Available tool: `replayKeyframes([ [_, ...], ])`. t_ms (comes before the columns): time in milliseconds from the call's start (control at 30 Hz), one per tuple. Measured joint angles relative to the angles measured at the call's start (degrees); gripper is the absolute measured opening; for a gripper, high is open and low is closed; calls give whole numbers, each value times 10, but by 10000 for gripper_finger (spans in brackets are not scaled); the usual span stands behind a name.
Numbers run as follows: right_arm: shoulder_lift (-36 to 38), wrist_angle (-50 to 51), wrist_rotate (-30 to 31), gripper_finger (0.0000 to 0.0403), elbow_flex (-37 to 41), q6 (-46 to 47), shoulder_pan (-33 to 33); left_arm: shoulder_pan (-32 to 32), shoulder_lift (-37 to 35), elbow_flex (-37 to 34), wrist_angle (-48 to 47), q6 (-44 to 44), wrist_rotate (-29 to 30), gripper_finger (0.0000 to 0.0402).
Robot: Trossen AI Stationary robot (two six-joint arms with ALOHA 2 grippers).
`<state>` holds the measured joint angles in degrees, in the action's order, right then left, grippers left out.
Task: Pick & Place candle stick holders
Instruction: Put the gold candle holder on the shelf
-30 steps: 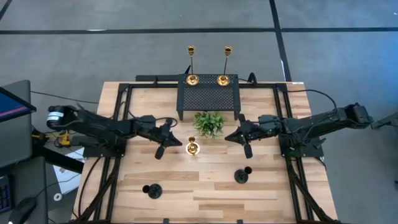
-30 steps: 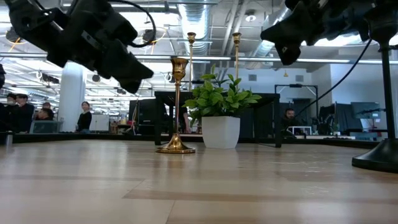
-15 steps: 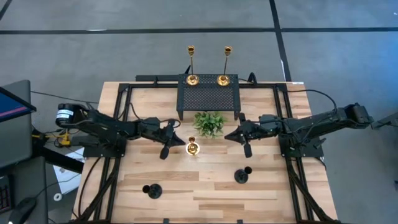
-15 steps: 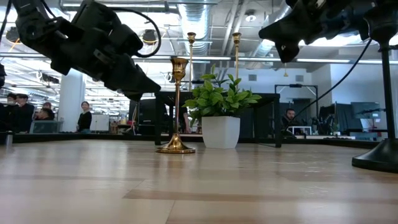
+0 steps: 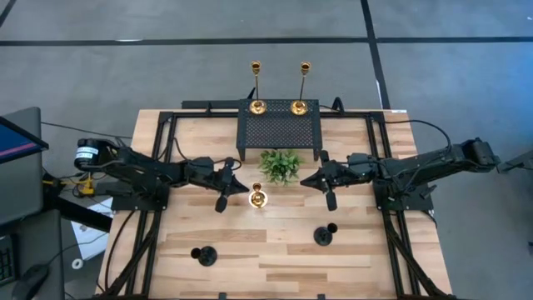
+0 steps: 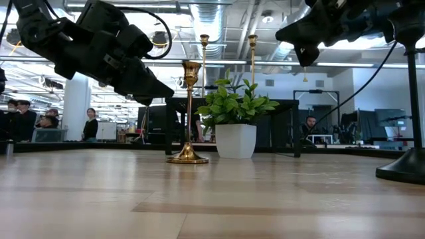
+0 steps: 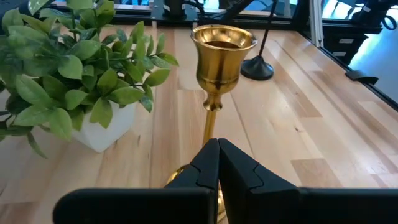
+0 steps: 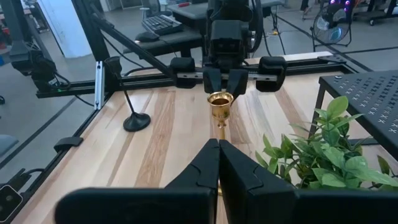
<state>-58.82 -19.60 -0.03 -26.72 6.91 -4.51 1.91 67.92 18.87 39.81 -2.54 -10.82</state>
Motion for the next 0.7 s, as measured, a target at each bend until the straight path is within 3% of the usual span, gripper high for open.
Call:
replayKeyframes([
  [167,0,19,0,0,0,-28,1,0,0,0,1,-2,12,17],
  [367,0,20,-1,0,0,-29,5,0,9,0,3,2,16,70],
  [700,0,19,-1,0,0,-29,5,-6,90,0,81,58,22,142],
])
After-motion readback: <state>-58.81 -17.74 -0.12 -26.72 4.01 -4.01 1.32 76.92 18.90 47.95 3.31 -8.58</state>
